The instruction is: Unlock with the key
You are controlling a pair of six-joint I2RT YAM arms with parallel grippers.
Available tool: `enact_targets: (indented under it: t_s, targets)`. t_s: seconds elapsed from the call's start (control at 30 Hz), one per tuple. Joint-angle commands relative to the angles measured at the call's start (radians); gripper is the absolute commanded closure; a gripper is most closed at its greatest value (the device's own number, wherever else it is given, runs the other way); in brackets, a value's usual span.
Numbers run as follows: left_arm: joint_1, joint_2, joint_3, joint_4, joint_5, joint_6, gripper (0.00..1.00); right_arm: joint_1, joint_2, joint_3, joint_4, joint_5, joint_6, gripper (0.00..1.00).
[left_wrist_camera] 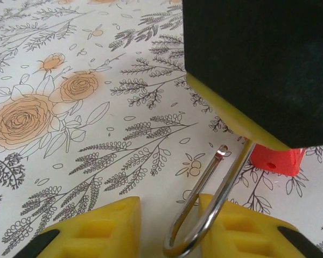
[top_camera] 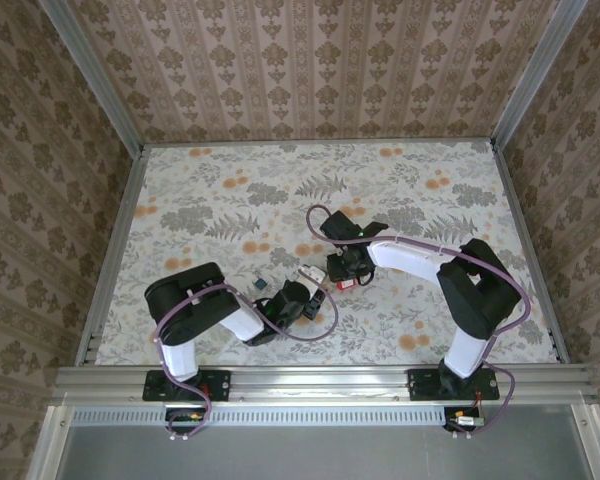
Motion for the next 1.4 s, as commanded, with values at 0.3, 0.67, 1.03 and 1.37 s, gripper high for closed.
enact_targets:
  t_s: [0.3,0.67,1.03,1.37]
  targets:
    - [0.051,0.123,-0.094,0.318,-0.229,0.063,0.72,0.008,0.11,-0.022,-0.212,-0.133,-0.058,0.6]
    - [0.053,0.142,-0.093,0.324,-0.203,0.077,0.71,-0.011,0.155,0.069,-0.205,-0.133,-0.059,0.52]
    - [0.049,0.158,-0.091,0.327,-0.166,0.086,0.7,-0.052,0.168,0.157,-0.196,-0.149,-0.058,0.44]
    - [0.04,0.097,-0.144,0.327,-0.183,0.051,0.64,-0.063,0.107,0.158,-0.176,-0.132,-0.044,0.43]
